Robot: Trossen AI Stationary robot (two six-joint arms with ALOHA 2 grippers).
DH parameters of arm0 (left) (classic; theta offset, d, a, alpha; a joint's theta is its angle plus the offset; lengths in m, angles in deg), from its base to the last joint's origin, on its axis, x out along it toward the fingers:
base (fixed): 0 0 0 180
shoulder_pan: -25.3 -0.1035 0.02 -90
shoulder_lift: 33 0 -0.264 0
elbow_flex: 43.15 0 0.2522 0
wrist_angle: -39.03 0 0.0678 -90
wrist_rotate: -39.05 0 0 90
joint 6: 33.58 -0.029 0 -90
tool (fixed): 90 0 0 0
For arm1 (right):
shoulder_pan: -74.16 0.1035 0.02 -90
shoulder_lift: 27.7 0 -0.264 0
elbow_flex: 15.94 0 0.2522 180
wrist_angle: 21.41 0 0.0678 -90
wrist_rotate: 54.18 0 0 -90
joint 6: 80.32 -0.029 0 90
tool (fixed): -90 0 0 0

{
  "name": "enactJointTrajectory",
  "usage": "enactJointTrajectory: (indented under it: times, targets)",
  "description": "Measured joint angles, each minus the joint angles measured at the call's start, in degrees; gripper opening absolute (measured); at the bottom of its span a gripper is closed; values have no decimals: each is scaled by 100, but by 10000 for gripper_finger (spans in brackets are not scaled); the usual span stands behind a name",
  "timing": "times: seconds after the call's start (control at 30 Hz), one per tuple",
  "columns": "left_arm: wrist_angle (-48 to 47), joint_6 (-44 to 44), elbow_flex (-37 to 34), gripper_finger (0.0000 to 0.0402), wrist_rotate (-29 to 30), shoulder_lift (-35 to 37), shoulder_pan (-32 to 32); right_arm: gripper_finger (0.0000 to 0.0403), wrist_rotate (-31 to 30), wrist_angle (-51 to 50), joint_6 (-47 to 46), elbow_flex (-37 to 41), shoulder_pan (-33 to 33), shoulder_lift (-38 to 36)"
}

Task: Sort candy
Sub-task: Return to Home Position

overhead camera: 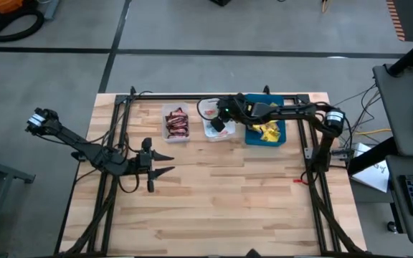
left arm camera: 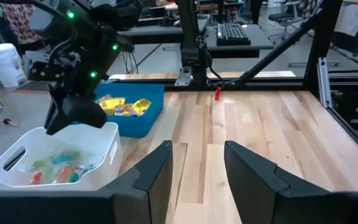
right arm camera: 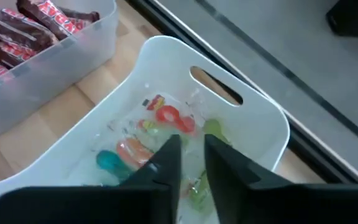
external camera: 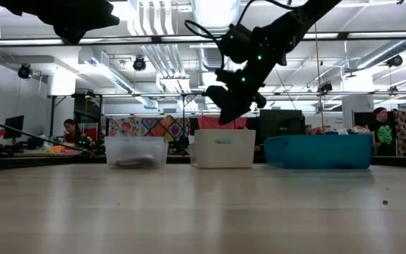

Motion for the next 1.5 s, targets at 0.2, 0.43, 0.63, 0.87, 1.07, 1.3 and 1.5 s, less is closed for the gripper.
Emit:
enactJointTrajectory:
  times: [0.2, 0.43, 0.63, 0.87, 1.07, 1.3, 1.5]
  targets:
    - [-91, -59, -2, 129, 2, 1, 0, 141, 80, -67, 50, -1, 3, -99]
    - [-510, -179, -306, 122, -280, 315, 63, 177, 879, 978, 796, 983, 673, -1133]
    - [-404, -365, -1041, 102, -324, 1306, 23, 162, 2069, 2015, 1161, 2569, 883, -2534]
    - [-609, -743, -1390, 51, -570, 2708, -405, 134, 2149, 2485, 1144, 3819, 880, -4100]
    - [-935, -1170, -1390, 5, -1177, 3631, -742, 113, 2303, 2444, 1208, 4487, 881, -5244]
    - [-1254, -1204, -1481, 1, -1215, 4641, -813, 92, 2466, 2441, 1238, 5108, 881, -6294]
    - [-126, -1202, -2051, 0, -1222, 4769, -875, 78, 2705, 2553, 1200, 5529, 881, -6823]
